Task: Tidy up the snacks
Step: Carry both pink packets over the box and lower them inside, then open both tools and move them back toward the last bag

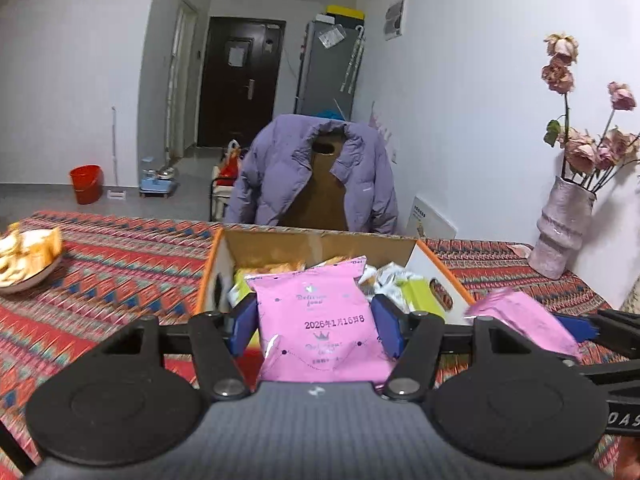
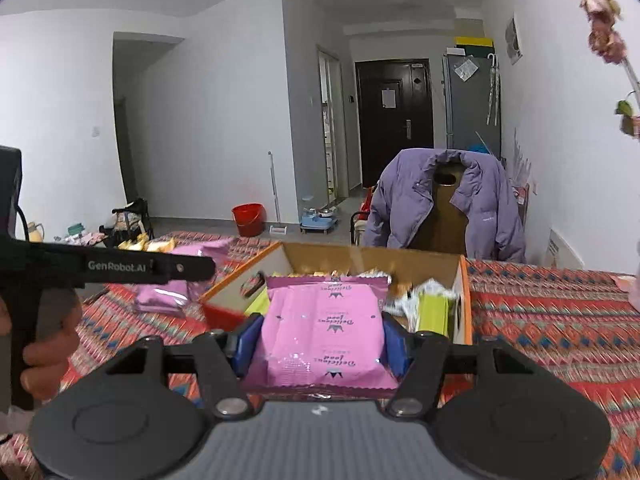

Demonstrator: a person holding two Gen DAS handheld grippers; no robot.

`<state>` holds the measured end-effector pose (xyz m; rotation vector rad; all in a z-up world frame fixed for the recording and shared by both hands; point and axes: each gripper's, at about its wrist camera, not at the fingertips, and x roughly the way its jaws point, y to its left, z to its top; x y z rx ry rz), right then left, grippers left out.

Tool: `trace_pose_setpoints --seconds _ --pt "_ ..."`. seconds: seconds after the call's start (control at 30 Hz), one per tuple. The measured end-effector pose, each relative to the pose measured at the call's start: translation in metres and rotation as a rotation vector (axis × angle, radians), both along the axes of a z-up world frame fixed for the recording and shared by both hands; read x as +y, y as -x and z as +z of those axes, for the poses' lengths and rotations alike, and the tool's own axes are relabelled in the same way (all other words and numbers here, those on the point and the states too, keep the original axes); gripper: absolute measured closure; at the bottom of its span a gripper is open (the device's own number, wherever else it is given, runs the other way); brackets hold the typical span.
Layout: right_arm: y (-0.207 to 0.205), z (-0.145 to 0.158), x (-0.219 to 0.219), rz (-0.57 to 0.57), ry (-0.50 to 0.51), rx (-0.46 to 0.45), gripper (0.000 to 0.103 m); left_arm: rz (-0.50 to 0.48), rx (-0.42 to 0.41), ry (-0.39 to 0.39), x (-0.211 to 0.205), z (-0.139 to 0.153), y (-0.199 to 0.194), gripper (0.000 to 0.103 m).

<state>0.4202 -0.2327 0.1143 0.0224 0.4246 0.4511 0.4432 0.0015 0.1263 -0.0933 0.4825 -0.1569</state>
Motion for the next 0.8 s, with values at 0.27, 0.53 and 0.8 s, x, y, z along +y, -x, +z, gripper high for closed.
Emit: trace_pose_setpoints --seconds 0.27,0.53,0.8 --pt "-0.114 -0.031 0.004 -0.039 -0.015 0.091 0.042 -0.055 0.134 0.065 -0.023 -0.030 -0.111 0.041" --pt "-0.172 -0.081 0.006 -0.097 0.045 0.195 0.041 -0.100 0.229 0.087 -0.045 -0.068 -0.168 0.041" --pt "-0.164 -0.072 -0.007 -0.137 0.061 0.139 0.035 -0.102 0.230 0.094 -0.039 -0.078 -0.167 0.031"
